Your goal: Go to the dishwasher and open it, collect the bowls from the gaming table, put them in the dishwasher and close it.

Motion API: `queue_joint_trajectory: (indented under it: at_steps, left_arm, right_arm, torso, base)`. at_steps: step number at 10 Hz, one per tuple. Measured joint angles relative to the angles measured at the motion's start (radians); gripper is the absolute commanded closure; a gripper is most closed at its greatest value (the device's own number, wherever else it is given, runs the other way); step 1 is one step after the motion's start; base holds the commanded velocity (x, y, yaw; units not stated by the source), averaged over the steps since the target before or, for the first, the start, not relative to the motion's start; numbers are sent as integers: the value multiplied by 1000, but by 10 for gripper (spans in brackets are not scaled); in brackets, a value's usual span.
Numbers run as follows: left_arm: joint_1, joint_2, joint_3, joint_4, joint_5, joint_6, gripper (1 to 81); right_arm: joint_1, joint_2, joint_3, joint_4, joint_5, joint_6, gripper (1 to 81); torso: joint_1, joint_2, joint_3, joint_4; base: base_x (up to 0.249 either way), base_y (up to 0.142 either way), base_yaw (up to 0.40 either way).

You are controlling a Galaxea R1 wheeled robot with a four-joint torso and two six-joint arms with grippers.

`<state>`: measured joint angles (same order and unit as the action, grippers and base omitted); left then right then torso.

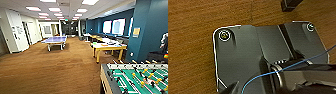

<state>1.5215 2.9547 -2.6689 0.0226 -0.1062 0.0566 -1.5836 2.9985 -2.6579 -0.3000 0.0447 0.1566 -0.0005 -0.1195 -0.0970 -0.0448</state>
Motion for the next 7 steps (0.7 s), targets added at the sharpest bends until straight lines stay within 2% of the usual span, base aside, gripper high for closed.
queue_joint_trajectory:
  at_steps: [4, 7]
  left_arm:
    - [-22, -5, 1, 0, -10, 0, 10]
    - [5, 1, 2, 0, 1, 0, 10]
  right_arm:
    - [20, 4, -2, 0, 9, 0, 10]
    - [-1, -4, -2, -1, -3, -2, 10]
  torso:
    - [1, 1, 0, 0]
    - [1, 1, 0, 0]
  base:
    - [128, 102, 0]
    - [128, 107, 0]
